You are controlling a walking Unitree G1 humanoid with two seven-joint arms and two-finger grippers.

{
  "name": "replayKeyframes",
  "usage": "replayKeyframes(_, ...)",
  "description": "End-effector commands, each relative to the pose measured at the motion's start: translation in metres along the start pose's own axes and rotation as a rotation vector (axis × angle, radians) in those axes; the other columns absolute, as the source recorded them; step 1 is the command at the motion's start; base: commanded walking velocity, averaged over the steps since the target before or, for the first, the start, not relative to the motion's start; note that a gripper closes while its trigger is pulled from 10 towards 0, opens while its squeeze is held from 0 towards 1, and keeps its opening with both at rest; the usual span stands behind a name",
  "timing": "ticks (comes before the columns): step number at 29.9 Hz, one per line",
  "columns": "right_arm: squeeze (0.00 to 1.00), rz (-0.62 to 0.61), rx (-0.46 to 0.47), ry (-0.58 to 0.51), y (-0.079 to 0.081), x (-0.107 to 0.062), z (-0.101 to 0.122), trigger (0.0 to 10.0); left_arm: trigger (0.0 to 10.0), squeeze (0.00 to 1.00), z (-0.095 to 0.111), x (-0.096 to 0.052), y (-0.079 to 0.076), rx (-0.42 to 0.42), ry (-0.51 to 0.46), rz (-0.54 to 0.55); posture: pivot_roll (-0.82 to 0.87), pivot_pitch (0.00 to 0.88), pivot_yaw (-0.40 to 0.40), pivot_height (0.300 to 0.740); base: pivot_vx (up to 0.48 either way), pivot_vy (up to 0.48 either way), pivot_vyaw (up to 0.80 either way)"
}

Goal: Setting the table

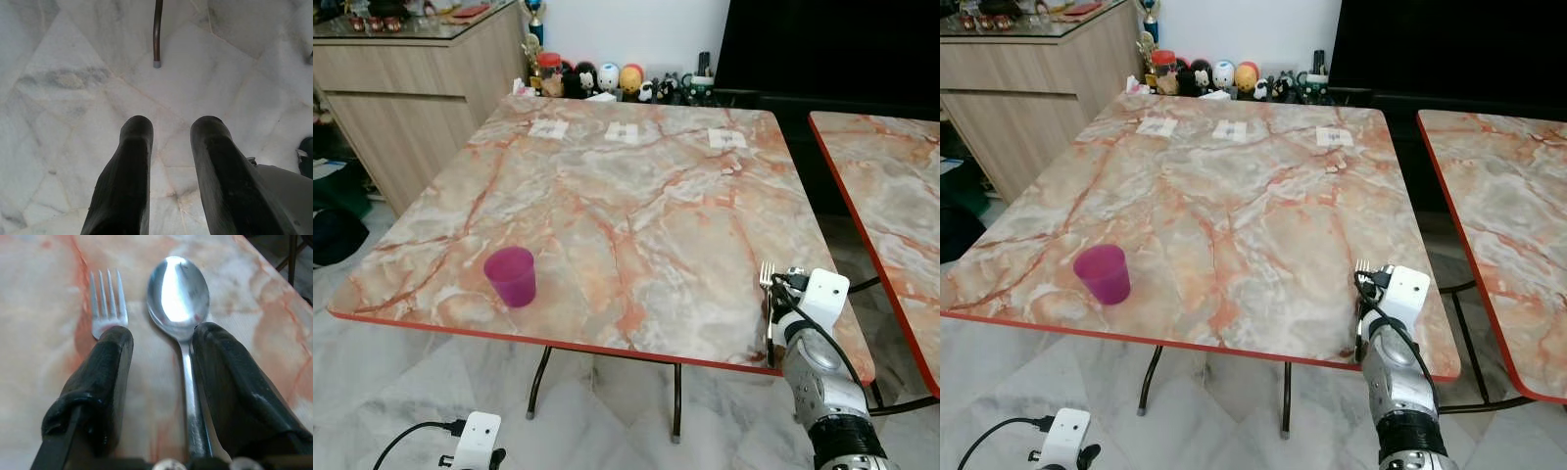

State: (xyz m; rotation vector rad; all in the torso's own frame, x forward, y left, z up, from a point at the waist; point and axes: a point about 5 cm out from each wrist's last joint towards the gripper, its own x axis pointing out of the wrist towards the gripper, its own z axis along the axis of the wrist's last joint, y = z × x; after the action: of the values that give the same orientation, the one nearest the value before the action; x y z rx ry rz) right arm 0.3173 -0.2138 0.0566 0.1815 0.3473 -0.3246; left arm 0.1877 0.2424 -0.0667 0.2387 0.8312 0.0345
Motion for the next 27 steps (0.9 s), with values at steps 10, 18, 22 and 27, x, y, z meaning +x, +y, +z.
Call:
replayKeyframes(10, 0.00, -0.024, -0.018, 0.000, -0.003, 0.002, 0.000, 10.0, 10.0, 0.00, -0.005, -0.001, 0.004, 0.005, 0.020, 0.009, 0.08, 0.011, -0.010, 0.740, 0.000, 0.000, 0.00)
replayKeyframes(18, 0.00, -0.038, -0.030, 0.032, -0.004, 0.002, -0.006, 10.0, 10.0, 0.00, -0.005, -0.001, 0.005, 0.004, 0.020, 0.011, 0.08, 0.019, -0.010, 0.740, 0.000, 0.000, 0.00)
replayKeyframes(22, 0.00, -0.030, -0.023, 0.068, -0.003, 0.002, -0.012, 5.1, 10.0, 0.00, -0.005, -0.002, 0.006, 0.003, 0.020, 0.012, 0.08, 0.019, -0.010, 0.740, 0.000, 0.000, 0.00)
replayKeyframes(27, 0.00, -0.029, -0.030, 0.093, -0.002, 0.001, -0.017, 0.0, 10.0, 0.00, -0.006, -0.002, 0.006, 0.001, 0.023, 0.008, 0.09, 0.016, -0.011, 0.740, 0.000, 0.000, 0.00)
